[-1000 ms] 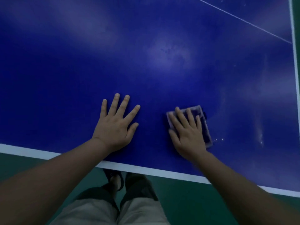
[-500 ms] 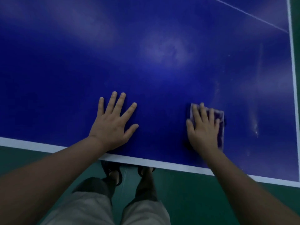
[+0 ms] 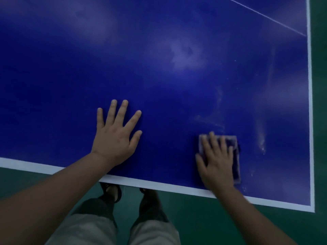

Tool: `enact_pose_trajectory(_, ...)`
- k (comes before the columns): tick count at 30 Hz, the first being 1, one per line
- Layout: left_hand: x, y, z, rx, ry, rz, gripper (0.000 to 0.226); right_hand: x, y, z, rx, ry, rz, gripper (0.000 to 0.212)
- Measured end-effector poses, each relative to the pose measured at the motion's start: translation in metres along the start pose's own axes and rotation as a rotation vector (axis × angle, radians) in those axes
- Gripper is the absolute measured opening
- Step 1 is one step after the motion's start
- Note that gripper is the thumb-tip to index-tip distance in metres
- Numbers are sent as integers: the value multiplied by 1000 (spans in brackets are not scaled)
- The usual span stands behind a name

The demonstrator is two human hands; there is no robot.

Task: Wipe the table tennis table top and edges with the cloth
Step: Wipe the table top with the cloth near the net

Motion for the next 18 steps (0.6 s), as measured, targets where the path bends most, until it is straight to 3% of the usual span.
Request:
enact_pose_trajectory(3,-9,2,18,2,23,-7,63,-53,-7,-15,-78,231,66,74)
enact_pose_trajectory(7,-19,4,40,11,28,-4,61,-1,5,-61,-108,-96,136,62)
enact_pose_trajectory(10,-28,5,51,13,18,2,61,31,12,-27,-264,-172,133,55)
enact_pose_trajectory(15,-44,5,61,20,-40,9,61,-65,-27,51,-659,460,206,52)
enact_pose_trajectory(16,-47,5,62,21,-51,8,62,-97,-34,52,-617,518,195,53)
enact_pose_trajectory(18,-52,5,64,26,-77,6,63,-153,-48,23,-442,416,186,57)
Point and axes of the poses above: each hand's wrist, its own x-axis away from the middle knuckle, its own y-axis out of the palm, z = x × y, the point moved 6 cm from there along -x, towards the middle knuckle, and after that the axes turned 6 degrees about x, right-handed, at the moved point
